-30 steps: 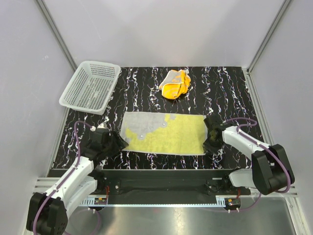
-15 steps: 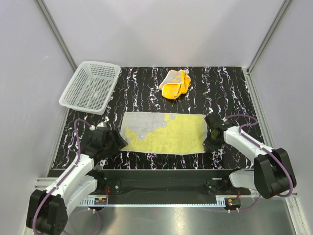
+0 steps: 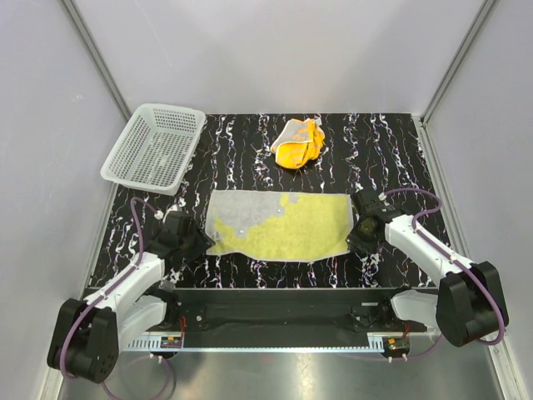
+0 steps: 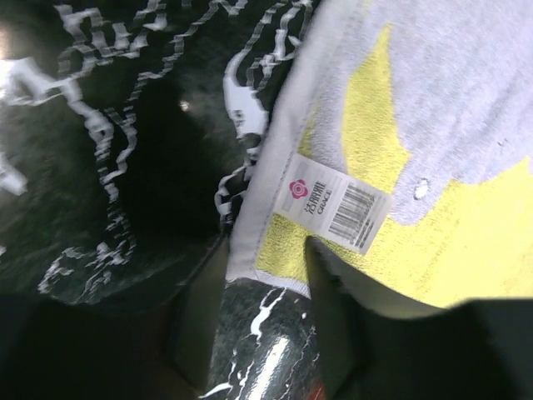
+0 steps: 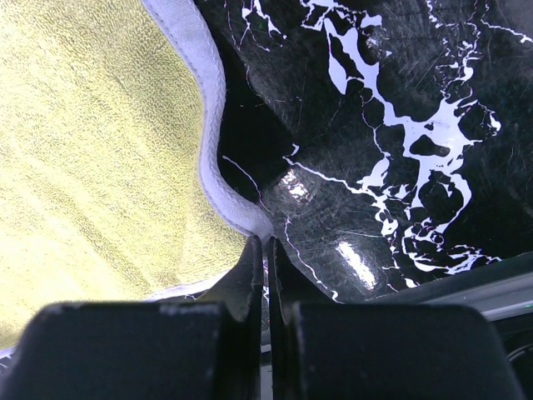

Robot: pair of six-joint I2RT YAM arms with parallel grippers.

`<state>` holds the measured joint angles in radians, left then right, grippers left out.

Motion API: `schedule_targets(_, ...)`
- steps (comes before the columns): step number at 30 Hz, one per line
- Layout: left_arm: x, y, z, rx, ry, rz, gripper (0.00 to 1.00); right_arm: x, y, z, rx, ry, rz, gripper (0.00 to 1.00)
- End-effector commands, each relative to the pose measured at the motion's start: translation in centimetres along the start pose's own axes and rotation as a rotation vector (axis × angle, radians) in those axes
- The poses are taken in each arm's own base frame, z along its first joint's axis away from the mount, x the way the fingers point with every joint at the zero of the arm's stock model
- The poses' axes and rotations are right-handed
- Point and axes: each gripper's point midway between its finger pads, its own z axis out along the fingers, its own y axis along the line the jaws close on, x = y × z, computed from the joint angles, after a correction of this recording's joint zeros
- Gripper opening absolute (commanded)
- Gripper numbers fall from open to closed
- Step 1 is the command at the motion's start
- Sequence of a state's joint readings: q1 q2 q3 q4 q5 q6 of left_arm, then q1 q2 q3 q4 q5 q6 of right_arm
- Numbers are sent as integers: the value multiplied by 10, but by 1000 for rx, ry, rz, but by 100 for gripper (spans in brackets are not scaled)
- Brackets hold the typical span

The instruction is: Roll the towels

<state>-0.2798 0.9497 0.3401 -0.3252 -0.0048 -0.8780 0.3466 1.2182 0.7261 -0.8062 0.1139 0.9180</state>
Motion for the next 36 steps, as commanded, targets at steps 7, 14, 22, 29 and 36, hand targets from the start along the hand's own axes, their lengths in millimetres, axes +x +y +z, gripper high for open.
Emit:
schedule_targets(7,14,-5,4,60,59,14,26,-6,4,-2,-23,-32,-10,0)
schedule_targets(14,9,-11,-1,97,27,32,0,-6,4,-3,-31,-34,-11,0)
schedule_targets(22,1,-21,-9,155,-18,52,0,-5,1,-7,-35,-38,-9,0)
schedule_targets(29,-17,-29,-34,135,-63,51,0,-9,3,-18,-50,-52,-18,0)
schedule_targets(36,-39,-47,-58,130,-94,61,0,-36,30,-35,-87,-111,-47,0)
